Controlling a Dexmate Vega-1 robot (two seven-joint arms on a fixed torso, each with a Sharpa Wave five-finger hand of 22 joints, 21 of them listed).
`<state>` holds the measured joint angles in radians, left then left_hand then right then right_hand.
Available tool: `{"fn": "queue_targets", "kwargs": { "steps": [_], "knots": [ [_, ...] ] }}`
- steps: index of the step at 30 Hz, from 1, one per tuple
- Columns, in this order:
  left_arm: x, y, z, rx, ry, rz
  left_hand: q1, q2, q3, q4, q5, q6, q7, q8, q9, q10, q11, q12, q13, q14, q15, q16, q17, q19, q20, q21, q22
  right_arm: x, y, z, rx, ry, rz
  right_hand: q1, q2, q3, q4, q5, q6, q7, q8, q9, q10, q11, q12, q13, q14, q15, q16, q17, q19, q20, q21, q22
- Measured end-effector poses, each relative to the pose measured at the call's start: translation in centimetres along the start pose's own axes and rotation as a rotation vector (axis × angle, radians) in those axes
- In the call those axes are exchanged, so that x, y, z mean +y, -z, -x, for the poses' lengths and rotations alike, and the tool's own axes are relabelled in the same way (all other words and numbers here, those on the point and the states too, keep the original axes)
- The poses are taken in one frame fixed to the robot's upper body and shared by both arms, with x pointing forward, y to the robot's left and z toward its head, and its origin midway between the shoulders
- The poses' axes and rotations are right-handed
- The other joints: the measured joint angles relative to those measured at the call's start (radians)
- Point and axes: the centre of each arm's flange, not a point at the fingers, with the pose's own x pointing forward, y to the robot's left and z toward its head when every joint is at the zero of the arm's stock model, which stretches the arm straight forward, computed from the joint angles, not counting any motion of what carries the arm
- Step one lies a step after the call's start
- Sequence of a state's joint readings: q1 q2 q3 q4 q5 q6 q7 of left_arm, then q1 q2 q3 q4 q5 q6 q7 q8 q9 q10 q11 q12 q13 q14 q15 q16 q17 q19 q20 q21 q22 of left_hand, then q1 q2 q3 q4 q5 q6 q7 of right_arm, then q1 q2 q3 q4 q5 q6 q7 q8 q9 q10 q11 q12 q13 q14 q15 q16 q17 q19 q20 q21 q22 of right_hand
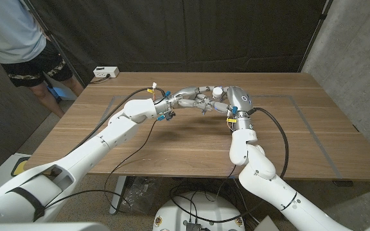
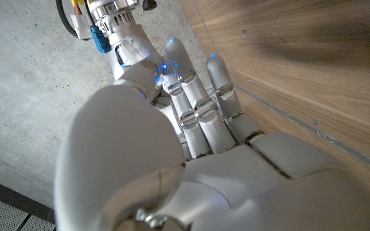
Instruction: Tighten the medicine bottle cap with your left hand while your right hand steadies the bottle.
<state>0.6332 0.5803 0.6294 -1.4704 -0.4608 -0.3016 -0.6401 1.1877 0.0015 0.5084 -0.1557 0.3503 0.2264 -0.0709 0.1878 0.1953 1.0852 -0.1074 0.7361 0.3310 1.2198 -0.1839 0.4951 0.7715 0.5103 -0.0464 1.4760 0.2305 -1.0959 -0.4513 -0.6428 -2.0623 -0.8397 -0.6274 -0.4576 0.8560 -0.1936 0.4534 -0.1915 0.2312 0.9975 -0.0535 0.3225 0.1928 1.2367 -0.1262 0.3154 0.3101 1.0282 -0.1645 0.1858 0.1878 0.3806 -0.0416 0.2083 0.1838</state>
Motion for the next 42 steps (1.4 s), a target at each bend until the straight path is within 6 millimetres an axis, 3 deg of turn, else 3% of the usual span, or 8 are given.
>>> {"fn": "queue_targets", "kwargs": {
  "steps": [12, 26, 27, 42],
  "knots": [
    [0.0, 0.4, -0.3, 0.005, 0.003, -0.002, 0.0, 0.0, 0.0, 0.0, -0.004, 0.0, 0.0, 0.004, 0.0, 0.0, 0.0, 0.004, 0.0, 0.004, -0.004, 0.0, 0.004, -0.005, -0.005, 0.011, -0.016, -0.3, 0.1, 1.1, 0.008, -0.001, 0.001, 0.0, 0.0, 0.003, -0.002, -0.003, 0.0, 0.0, -0.003, 0.001, 0.0, 0.0, -0.003, 0.0, 0.007, -0.003, 0.0, 0.001, 0.005, -0.005, 0.0, 0.0],
    [1.4, 1.2, -0.1, 0.02, -0.085, 0.005, 0.0, 0.0, 0.004, 0.004, -0.004, -0.018, 0.018, 0.0, 0.0, -0.001, -0.001, 0.004, 0.0, 0.004, -0.004, -0.008, 0.004, -0.006, -0.005, 0.019, -0.029, -1.1, 0.5, 1.3, 0.026, 0.022, 0.011, 0.0, 0.0, 0.002, -0.002, -0.005, 0.0, 0.0, -0.003, 0.001, 0.001, 0.001, -0.004, 0.006, 0.007, -0.003, 0.007, 0.001, 0.005, -0.005, 0.0, 0.0],
    [1.6, 1.3, 1.0, 0.023, -0.106, 0.006, 0.0, 0.0, 0.004, 0.004, -0.004, -0.018, 0.018, 0.0, 0.0, -0.001, -0.001, 0.004, 0.0, 0.004, -0.004, -0.008, 0.004, -0.009, -0.002, 0.019, -0.031, -1.1, 0.8, 1.3, 0.041, 0.019, 0.02, 0.0, 0.0, 0.002, -0.002, -0.005, 0.0, 0.0, -0.003, 0.001, 0.001, 0.001, -0.004, 0.005, 0.007, -0.003, 0.007, 0.001, 0.005, -0.005, 0.0, 0.0],
    [0.6, 0.2, 2.4, 0.01, -0.12, -0.004, 0.0, 0.0, 0.008, 0.0, -0.007, -0.025, 0.018, 0.0, 0.0, -0.002, -0.002, 0.004, 0.0, 0.004, -0.003, -0.008, 0.005, -0.011, 0.0, 0.026, -0.035, -0.4, 2.2, 0.1, 0.083, -0.035, 0.05, 0.002, -0.001, 0.002, -0.002, -0.008, 0.0, 0.0, -0.004, 0.0, 0.001, 0.001, 0.0, 0.008, 0.014, -0.006, 0.007, 0.001, 0.005, -0.005, 0.0, 0.0]
  ]
}}
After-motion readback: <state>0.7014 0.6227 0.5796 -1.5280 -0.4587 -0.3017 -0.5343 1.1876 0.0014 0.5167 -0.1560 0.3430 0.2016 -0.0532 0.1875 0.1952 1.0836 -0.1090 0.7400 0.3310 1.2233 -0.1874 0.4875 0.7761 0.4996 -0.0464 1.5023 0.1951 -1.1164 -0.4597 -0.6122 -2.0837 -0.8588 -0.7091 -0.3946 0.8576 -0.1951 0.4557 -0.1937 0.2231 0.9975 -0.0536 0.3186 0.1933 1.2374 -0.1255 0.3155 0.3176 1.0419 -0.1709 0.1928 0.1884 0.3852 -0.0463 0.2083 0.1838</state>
